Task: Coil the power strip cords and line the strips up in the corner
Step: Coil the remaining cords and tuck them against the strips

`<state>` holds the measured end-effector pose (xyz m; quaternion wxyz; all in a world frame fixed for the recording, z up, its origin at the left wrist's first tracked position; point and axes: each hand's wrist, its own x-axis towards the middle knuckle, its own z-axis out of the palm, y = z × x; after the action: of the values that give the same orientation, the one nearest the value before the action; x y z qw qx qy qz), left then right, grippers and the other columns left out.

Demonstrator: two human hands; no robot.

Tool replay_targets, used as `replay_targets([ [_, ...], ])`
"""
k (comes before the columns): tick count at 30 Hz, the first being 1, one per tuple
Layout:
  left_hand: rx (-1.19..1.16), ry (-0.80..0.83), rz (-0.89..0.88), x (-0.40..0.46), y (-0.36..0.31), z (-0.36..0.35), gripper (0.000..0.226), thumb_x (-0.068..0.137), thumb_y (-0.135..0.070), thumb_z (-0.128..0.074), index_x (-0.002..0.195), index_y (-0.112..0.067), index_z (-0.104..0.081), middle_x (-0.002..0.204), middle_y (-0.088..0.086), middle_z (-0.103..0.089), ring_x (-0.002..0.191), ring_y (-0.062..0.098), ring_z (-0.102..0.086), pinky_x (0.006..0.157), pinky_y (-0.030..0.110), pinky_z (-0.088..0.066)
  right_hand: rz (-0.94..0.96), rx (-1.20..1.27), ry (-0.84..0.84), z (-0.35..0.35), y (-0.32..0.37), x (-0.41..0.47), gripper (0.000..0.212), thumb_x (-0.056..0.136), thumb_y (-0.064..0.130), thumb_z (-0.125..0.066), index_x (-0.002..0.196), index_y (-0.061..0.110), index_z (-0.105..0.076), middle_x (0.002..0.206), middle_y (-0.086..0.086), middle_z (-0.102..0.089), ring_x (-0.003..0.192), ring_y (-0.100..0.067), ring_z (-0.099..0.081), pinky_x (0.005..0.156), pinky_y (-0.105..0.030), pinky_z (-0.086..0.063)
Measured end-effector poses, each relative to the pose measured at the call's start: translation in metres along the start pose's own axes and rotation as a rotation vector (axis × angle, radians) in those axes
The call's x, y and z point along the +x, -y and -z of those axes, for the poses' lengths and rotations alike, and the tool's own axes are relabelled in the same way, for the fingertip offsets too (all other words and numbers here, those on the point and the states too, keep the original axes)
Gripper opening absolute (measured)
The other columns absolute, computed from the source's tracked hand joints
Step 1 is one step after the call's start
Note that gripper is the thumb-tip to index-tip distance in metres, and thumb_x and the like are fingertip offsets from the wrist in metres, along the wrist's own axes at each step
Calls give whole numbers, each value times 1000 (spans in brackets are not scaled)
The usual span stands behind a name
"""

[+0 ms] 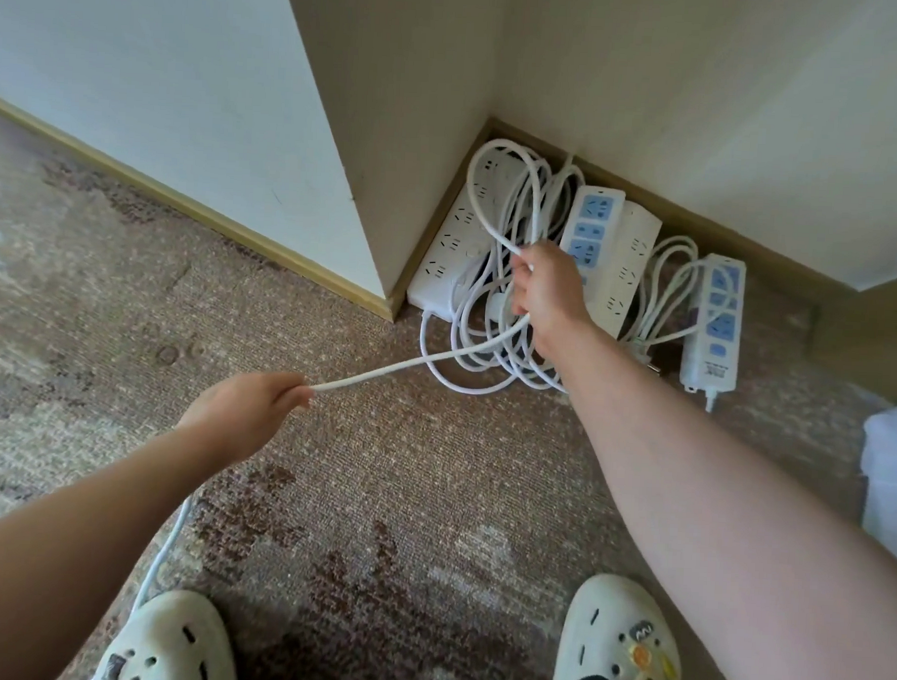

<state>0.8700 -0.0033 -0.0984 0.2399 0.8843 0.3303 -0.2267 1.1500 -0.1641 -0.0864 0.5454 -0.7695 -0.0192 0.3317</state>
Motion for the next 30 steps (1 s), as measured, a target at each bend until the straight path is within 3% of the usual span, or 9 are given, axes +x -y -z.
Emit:
replay_targets([
  [3, -99, -107, 37, 7, -25, 6, 31, 97, -42, -43, 81, -26, -63, 60, -2, -59, 44, 12, -45, 42, 23, -36, 54, 77, 113, -5, -7, -11, 25, 105, 18, -37, 81, 13, -43, 61, 1, -37, 48, -12, -35, 54, -29, -41],
  [5, -14, -147, -98, 14, -53, 9, 32, 96, -46, -41, 76, -29, -58, 59, -6, -57, 44, 8, -47, 42, 19, -34, 100, 6, 104, -2, -8, -11, 23, 105, 22, -40, 86, 12, -47, 62, -1, -40, 46, -11, -40, 52, -28, -48],
  [8, 74, -123, -278, 19, -82, 10, 31, 96, -49, -39, 73, -32, -52, 65, -9, -58, 55, 6, -55, 52, 22, -49, 153, -151, 2, 6, -2, -1, 22, 105, 27, -41, 94, 9, -49, 68, -2, -42, 50, -11, -39, 45, -26, -40],
  [12, -73, -11, -170, 21, -46, 12, 26, 98, -40, -41, 87, -23, -57, 71, -1, -61, 57, 14, -56, 56, 25, -52, 237, -224, -126, 21, 2, 15, 21, 105, 26, -40, 94, 10, -48, 69, 1, -43, 51, -8, -36, 41, -16, -31],
  [15, -266, 14, -103, 8, 9, 13, 22, 98, -33, -42, 91, -24, -61, 67, 1, -58, 52, 14, -47, 49, 23, -41, 251, -243, -212, 27, 0, 22, 22, 105, 28, -39, 88, 14, -44, 68, 4, -41, 52, -6, -36, 46, -19, -31],
  [20, -483, 69, 126, -18, 49, 15, 28, 101, -21, -41, 86, -13, -63, 64, 7, -47, 56, 19, -44, 57, 34, -44, 309, -289, -250, 19, -5, 19, 23, 105, 28, -37, 90, 12, -42, 70, 3, -41, 57, -9, -38, 53, -24, -31],
  [22, -425, 92, 109, -15, 25, 14, 27, 101, -24, -41, 84, -16, -62, 64, 3, -49, 54, 16, -42, 51, 28, -42, 321, -251, -231, 16, -8, 16, 23, 105, 29, -38, 89, 12, -41, 69, 3, -40, 55, -8, -37, 51, -23, -31],
  [26, -349, -82, -125, 28, -85, 29, 27, 100, -34, -43, 82, -20, -59, 68, -2, -60, 44, 5, -42, 38, 12, -34, 346, -112, -125, 7, -15, 4, 21, 106, 27, -37, 89, 14, -40, 68, 1, -42, 52, -8, -38, 48, -27, -34],
  [30, -220, -84, -156, 57, -166, 30, 33, 101, -35, -41, 80, -16, -56, 68, 2, -58, 56, 16, -54, 48, 24, -45, 287, -33, -8, 3, -15, -9, 22, 107, 24, -35, 87, 18, -41, 72, -10, -57, 52, -11, -51, 48, -23, -42],
])
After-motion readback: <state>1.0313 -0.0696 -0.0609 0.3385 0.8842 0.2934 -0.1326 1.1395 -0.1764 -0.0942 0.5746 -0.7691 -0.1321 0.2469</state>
